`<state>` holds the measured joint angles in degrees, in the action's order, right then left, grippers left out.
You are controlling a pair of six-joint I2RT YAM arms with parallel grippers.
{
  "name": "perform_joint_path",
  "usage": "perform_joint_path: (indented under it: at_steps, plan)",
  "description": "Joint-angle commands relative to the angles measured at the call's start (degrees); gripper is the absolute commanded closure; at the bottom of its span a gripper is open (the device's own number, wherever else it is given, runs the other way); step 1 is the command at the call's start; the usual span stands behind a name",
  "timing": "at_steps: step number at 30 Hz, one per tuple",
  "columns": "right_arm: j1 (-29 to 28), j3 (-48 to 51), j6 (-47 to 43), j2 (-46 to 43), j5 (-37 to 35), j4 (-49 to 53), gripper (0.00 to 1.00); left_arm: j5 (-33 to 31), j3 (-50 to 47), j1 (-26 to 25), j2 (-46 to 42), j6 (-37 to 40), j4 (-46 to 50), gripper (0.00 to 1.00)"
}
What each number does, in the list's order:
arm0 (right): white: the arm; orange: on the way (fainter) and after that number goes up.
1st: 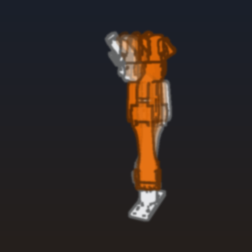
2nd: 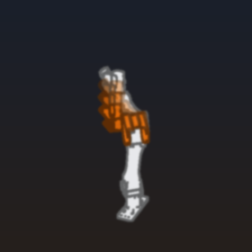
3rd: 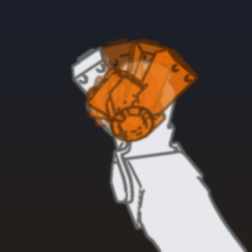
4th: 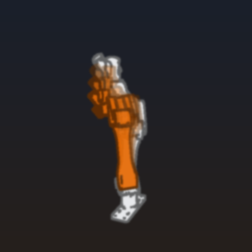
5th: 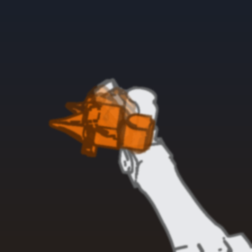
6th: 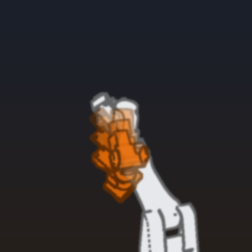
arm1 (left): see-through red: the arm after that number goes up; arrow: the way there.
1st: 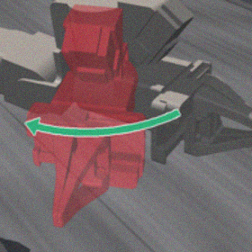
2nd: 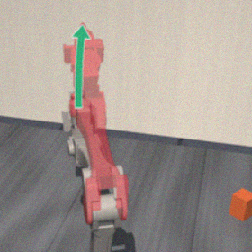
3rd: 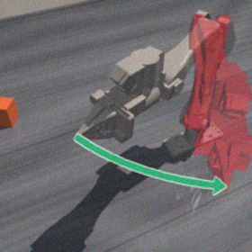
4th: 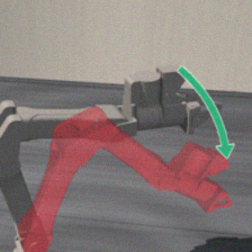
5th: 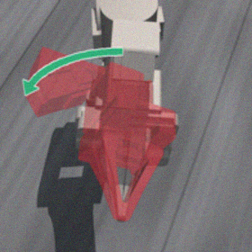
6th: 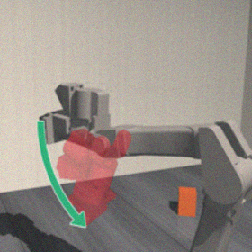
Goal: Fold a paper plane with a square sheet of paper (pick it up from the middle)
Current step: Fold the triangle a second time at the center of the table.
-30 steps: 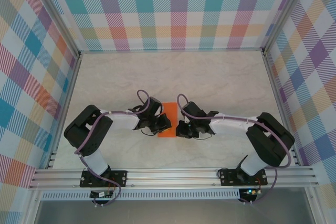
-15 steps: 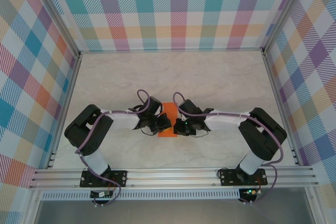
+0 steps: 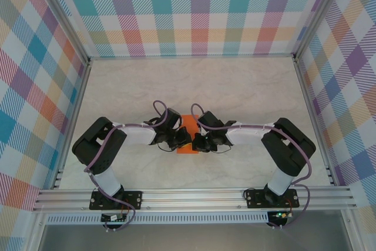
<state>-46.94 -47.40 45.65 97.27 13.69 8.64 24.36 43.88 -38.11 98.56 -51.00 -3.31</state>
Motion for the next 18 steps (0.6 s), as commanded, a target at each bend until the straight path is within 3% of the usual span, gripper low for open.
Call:
perform_joint_path:
  at_steps: [1, 9, 18]
  plan:
    - [-0.1, -0.4, -0.1, 1.2, -2.5, 1.5, 0.9, -3.2, 0.7, 0.7, 1.5, -0.1, 2.1, 0.89]
    - [-0.1, 2.6, 0.8, 1.0, -5.0, 5.1, 0.9, -4.5, 2.1, 1.8, 0.8, 4.3, 2.9, 0.85]
    - [-0.1, 4.0, 1.3, 0.9, -5.5, 7.1, 0.9, -3.1, 2.9, 6.6, 2.0, 12.7, 1.0, 0.84]
